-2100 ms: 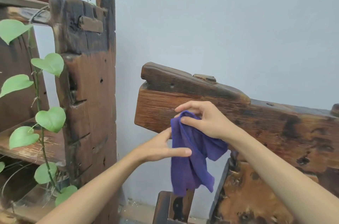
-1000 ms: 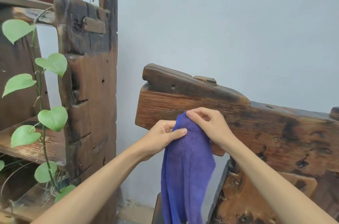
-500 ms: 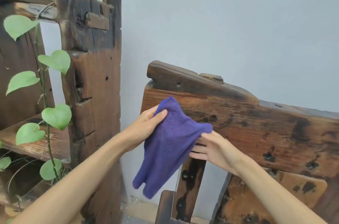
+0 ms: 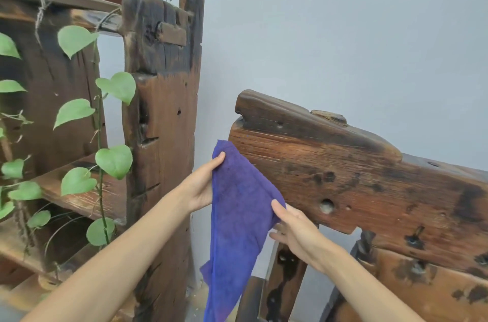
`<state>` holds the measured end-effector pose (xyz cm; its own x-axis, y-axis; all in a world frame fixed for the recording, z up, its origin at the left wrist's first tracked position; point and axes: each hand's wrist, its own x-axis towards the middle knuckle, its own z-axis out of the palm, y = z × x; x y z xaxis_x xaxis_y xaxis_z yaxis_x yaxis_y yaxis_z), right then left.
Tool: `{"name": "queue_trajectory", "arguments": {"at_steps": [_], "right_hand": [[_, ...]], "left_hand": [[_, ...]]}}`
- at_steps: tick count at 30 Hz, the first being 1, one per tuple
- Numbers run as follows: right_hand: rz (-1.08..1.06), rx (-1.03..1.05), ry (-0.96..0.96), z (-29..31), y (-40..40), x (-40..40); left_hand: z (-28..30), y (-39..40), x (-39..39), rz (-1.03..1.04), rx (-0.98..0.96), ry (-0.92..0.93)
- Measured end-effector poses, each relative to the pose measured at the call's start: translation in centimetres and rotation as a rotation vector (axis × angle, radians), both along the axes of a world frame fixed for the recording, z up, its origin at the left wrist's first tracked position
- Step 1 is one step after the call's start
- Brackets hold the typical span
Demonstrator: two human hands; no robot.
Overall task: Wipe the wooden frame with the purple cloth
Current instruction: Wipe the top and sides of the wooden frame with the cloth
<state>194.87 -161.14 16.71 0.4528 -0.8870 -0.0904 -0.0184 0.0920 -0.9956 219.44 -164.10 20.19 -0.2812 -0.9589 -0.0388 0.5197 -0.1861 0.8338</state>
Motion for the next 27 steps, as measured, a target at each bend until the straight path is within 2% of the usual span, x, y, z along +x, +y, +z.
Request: {"name": "queue_trajectory", "arguments": {"at_steps": [5,8,11,13,15,18,20,23,26,27], "right_hand": [[0.035,0.083,-0.301,1.6,-1.3,-0.1],[0.078,0.049,-0.258,3.0,-1.5,-0.5],[0.161,0.006,-0.168,3.6,-1.9,-1.7],[0.217,-0.008,-0.107,3.8,-2.0,-2.3],[0.216,-0.016,-0.059,4.0,-2.0,-2.7],[0.117,-0.008,0.021,4.5,-1.9,-3.6],[0.071,-0.032,0.168,5.0,-1.9,-4.8],[-0.029,-0.082,0.353,5.4,-2.5,-6.5],[-0.285,-0.112,0.276,6.1,-3.1,-6.8],[-0.298,-0.136,0.238,6.4,-3.2,-6.8]], "left_hand": [[-4.7,0.6,0.7,-0.238,0.031,0.045],[-5.8,1.4,-0.1,-0.374,0.101,0.006],[-5.8,1.8,-1.5,-0.439,0.020,-0.246],[-5.8,1.8,-2.2,-0.397,-0.014,-0.275],[-5.9,1.5,-2.4,-0.372,-0.018,-0.213],[-5.8,1.1,-2.0,-0.367,-0.067,-0.103],[-5.5,0.9,-1.5,-0.307,-0.082,-0.056],[-4.3,0.4,-1.4,-0.210,-0.133,-0.176],[-2.0,0.1,-2.1,-0.035,-0.200,-0.327],[-1.1,0.3,-2.5,0.050,-0.227,-0.395]]}}
